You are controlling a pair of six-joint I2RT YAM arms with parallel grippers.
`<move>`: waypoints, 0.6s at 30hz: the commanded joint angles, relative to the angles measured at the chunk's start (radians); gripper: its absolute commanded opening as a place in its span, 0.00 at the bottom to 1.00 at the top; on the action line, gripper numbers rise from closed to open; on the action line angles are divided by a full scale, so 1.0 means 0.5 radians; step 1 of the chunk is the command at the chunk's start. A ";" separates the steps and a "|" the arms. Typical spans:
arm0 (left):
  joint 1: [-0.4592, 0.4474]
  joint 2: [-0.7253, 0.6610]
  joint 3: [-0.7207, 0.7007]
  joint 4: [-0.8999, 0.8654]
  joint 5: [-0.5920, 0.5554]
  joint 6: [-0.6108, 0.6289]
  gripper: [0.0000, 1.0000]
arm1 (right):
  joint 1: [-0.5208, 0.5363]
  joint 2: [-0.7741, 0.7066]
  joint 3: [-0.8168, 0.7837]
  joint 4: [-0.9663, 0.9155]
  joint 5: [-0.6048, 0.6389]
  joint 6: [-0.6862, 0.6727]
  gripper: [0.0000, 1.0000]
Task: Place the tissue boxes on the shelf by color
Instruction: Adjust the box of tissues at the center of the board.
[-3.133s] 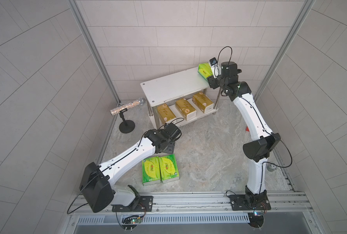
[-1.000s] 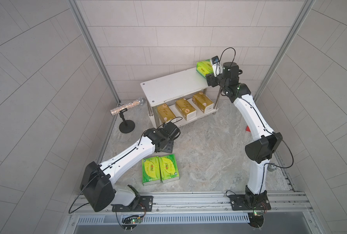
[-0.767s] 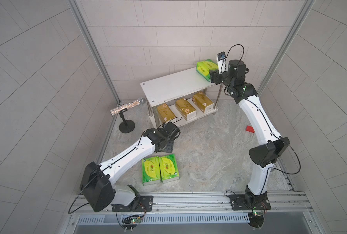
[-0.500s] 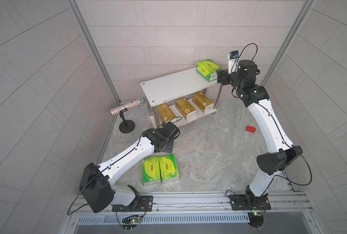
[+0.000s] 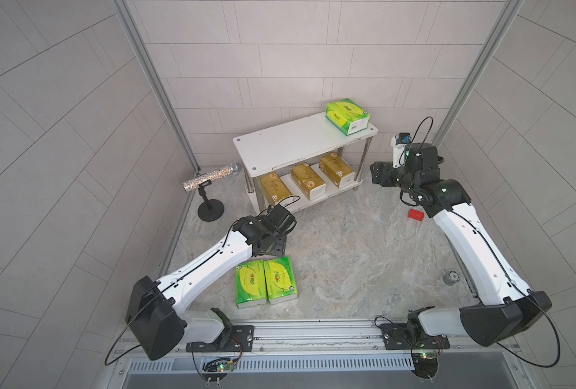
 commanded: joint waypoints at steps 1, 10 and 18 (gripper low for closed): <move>0.009 -0.068 -0.028 -0.029 0.010 -0.008 0.72 | 0.007 -0.091 -0.186 -0.079 -0.176 0.121 0.87; -0.015 -0.120 -0.066 -0.086 0.087 -0.127 0.73 | 0.213 -0.229 -0.685 0.045 -0.583 0.354 0.86; -0.031 -0.119 -0.122 -0.150 0.029 -0.236 0.76 | 0.700 -0.095 -1.031 0.513 -0.762 0.737 0.86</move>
